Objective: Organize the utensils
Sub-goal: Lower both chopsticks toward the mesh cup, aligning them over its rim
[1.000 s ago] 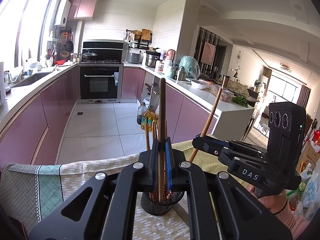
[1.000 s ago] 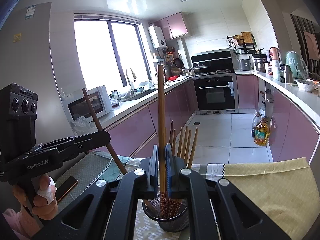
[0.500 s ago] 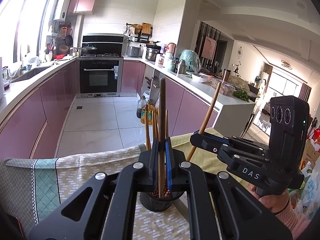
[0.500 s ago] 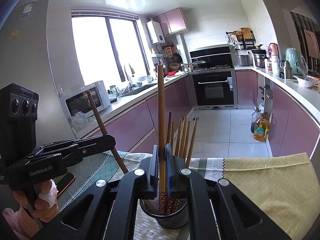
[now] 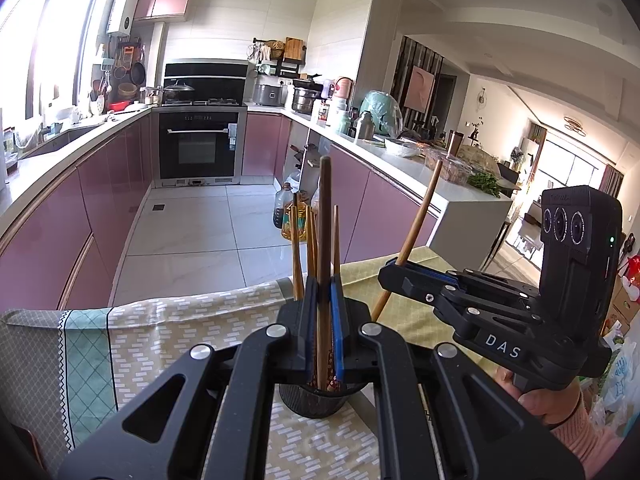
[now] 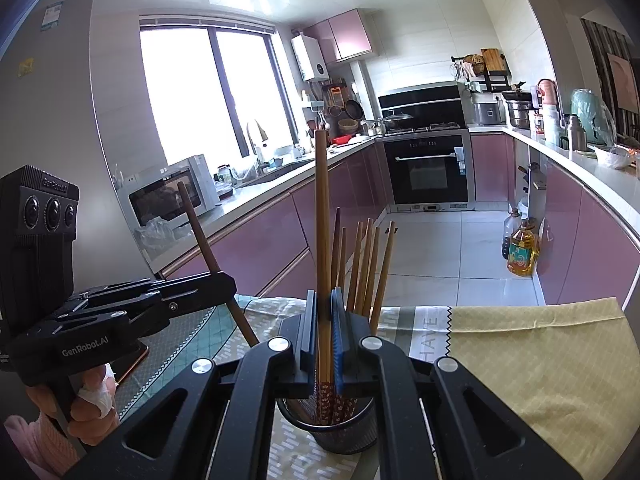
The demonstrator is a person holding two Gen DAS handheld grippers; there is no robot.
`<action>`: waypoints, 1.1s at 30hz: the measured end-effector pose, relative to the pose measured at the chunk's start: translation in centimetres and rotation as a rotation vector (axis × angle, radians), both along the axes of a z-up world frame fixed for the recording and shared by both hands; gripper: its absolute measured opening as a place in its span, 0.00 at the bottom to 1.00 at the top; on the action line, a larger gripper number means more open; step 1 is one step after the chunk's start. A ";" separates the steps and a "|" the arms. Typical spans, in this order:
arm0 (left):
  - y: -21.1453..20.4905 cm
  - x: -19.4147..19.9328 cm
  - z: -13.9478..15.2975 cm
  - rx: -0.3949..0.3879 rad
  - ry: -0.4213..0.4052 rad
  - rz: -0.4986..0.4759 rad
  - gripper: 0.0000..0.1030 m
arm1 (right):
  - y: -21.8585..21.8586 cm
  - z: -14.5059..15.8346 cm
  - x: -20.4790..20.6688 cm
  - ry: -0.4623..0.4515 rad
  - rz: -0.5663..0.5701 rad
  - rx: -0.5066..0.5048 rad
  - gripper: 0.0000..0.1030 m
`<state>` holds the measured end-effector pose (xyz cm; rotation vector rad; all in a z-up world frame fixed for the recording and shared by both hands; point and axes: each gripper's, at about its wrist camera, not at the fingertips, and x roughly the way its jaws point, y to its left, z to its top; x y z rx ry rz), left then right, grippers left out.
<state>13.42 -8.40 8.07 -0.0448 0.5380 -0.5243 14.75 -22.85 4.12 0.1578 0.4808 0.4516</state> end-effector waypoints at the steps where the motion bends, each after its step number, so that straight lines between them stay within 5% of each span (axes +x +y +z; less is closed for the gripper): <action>1: -0.2 -0.1 0.0 0.002 0.002 0.000 0.07 | 0.0 0.0 0.0 0.001 0.000 0.000 0.06; 33: -0.9 1.3 -1.9 0.029 0.039 -0.010 0.07 | 0.5 -2.4 0.8 0.059 0.014 -0.018 0.06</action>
